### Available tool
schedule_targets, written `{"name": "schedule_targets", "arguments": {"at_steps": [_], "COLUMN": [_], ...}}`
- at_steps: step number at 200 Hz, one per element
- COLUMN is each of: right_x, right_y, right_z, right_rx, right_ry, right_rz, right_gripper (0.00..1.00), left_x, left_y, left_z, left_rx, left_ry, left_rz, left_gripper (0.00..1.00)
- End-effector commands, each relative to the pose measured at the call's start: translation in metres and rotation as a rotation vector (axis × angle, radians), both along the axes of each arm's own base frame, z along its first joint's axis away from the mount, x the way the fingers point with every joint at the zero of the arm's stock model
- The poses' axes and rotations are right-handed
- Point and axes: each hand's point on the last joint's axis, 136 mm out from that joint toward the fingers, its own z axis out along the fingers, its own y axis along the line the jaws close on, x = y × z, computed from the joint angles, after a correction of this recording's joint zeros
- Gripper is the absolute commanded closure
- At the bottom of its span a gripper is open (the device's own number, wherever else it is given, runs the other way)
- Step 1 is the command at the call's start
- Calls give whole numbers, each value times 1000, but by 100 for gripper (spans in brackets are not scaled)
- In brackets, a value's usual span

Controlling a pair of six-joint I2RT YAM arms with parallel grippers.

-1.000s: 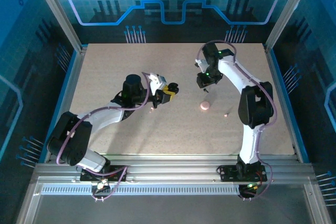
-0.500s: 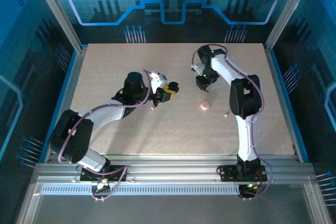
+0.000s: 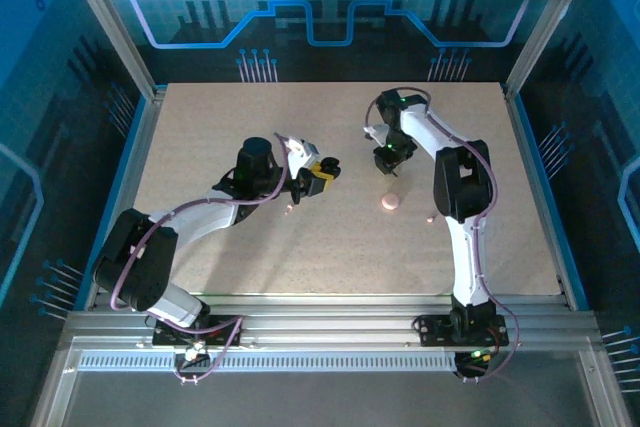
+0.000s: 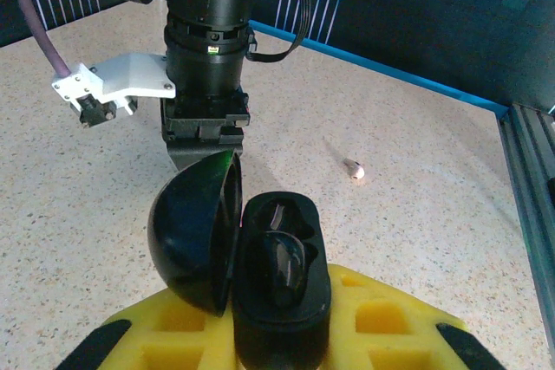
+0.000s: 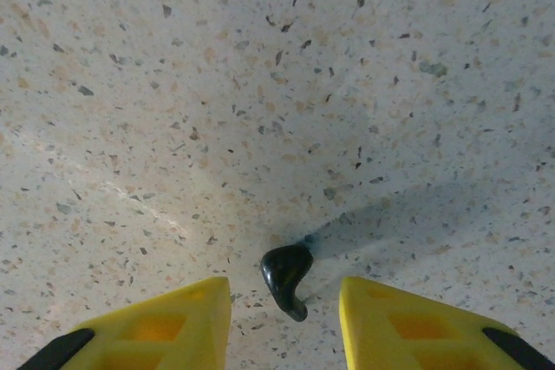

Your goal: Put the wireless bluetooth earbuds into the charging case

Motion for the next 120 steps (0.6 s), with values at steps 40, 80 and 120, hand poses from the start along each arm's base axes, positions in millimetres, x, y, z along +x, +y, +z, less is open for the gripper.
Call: {"name": "schedule_targets", "arguments": {"at_steps": [40,80,120], "right_x": [1,0,-1], "right_y": [-7,-9,-12], "right_z": [-2,-16,-20], "right_rx": [-18,-31,-50], "right_ry": [27,56,65], "right_rz": [22,27,30], "right_gripper": [66,67,67], "left_x": [6,6,7], "left_y": [0,-1,-1], "left_z": [18,18,18], "left_rx": [-16,-17,-21], "left_ry": [-51,-49,-46], "left_rz": [-6,-8,-7], "left_gripper": [81,81,81]}}
